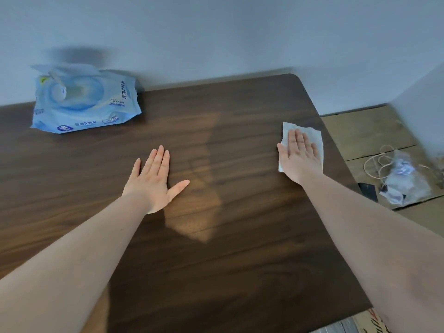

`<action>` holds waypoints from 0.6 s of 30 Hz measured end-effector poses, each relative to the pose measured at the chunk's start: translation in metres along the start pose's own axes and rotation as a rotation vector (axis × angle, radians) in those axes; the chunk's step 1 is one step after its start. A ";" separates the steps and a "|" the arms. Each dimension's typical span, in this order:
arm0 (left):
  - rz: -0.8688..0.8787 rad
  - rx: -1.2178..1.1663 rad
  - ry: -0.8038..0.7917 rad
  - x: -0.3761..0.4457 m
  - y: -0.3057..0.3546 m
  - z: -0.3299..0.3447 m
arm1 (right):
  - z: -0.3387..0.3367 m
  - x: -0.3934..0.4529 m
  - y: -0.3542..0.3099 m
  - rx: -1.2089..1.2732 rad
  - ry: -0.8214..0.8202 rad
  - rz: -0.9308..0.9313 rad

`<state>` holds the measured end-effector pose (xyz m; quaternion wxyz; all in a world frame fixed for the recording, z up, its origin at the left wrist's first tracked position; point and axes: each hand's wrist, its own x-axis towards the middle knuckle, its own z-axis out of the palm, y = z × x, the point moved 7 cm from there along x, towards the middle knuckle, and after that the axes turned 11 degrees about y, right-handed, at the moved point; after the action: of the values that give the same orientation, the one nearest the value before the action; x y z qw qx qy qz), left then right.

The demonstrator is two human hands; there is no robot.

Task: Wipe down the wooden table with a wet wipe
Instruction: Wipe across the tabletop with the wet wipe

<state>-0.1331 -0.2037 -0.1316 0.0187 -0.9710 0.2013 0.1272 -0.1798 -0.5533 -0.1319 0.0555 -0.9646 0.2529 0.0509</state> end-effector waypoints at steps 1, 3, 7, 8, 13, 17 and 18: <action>0.000 -0.005 0.000 0.000 0.000 0.000 | 0.000 -0.004 0.001 -0.004 0.000 -0.001; -0.008 -0.025 0.002 -0.001 0.000 0.000 | 0.002 -0.014 0.001 -0.011 -0.003 -0.005; -0.013 -0.083 0.021 -0.006 0.001 -0.002 | 0.009 -0.034 -0.010 0.000 -0.012 -0.011; -0.007 -0.091 0.025 -0.009 0.001 -0.002 | 0.011 -0.039 -0.016 0.008 -0.014 -0.017; -0.048 -0.123 0.095 -0.047 -0.041 -0.002 | 0.021 -0.073 -0.072 0.010 -0.005 -0.071; -0.164 -0.116 0.107 -0.107 -0.117 0.012 | 0.031 -0.107 -0.146 -0.006 -0.015 -0.179; -0.202 -0.121 0.104 -0.123 -0.139 0.016 | 0.034 -0.116 -0.168 -0.006 -0.015 -0.216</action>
<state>-0.1908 -0.0278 -0.1182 -0.0376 -0.9911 0.0950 0.0858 -0.2002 -0.3473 -0.1375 0.0596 -0.9860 0.1468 0.0527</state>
